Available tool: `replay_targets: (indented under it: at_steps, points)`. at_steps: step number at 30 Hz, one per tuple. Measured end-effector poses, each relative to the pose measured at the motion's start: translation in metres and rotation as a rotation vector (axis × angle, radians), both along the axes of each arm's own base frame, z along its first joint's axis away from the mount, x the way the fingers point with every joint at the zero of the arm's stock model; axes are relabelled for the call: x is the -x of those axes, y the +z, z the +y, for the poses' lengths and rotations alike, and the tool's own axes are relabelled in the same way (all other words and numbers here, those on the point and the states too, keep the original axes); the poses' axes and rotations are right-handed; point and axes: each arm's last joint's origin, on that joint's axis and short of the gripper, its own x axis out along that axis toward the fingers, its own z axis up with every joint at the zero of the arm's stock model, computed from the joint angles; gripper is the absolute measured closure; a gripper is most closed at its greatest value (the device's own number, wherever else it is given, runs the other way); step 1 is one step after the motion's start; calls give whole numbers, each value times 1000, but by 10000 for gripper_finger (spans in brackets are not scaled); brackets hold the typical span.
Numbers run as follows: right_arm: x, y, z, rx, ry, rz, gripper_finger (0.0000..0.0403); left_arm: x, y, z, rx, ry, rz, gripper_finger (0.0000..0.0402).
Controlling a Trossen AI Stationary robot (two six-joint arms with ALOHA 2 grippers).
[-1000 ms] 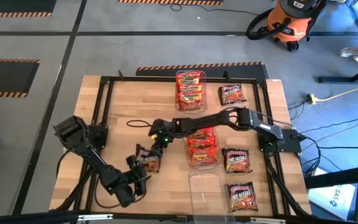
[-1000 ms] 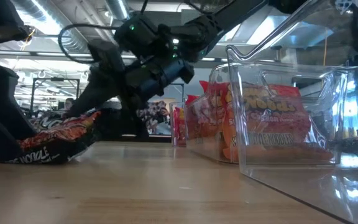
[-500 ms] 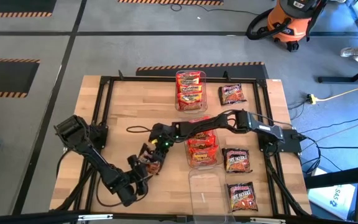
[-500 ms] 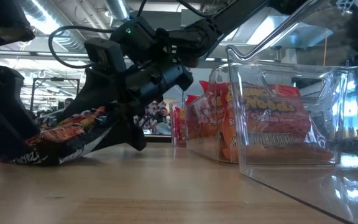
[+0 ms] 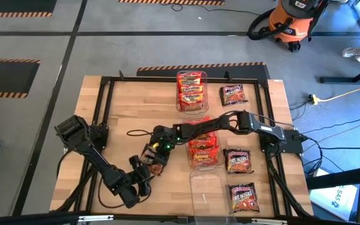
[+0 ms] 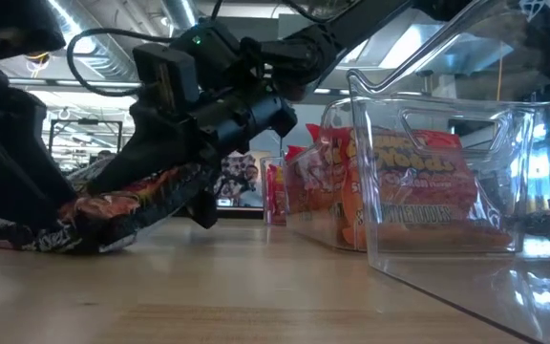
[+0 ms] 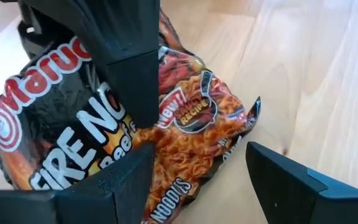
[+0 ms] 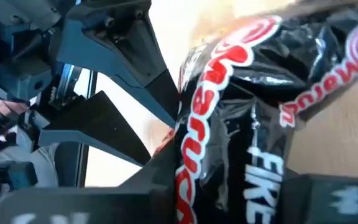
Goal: Sort Maruchan noodles
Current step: Put the black noddle pack into the bottom transparent bin
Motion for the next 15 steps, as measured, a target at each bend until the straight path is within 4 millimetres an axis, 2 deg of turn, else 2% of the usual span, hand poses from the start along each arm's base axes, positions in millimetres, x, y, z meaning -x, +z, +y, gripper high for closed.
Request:
replay_targets:
  at_steps: [3, 6, 10, 15]
  points:
    - [1, 8, 0, 25, 17, -27, 335, 0, 6, -6, -6, -30, 29, 154]
    - [5, 23, -1, 64, 41, -46, 332, 2, 12, -14, 5, -62, 74, 154]
    - [16, 53, -2, 160, 68, -64, 318, 7, 27, -23, 19, -90, 83, 154]
    - [39, 98, -1, 266, 130, -79, 331, 13, 47, -27, 53, -115, 29, 154]
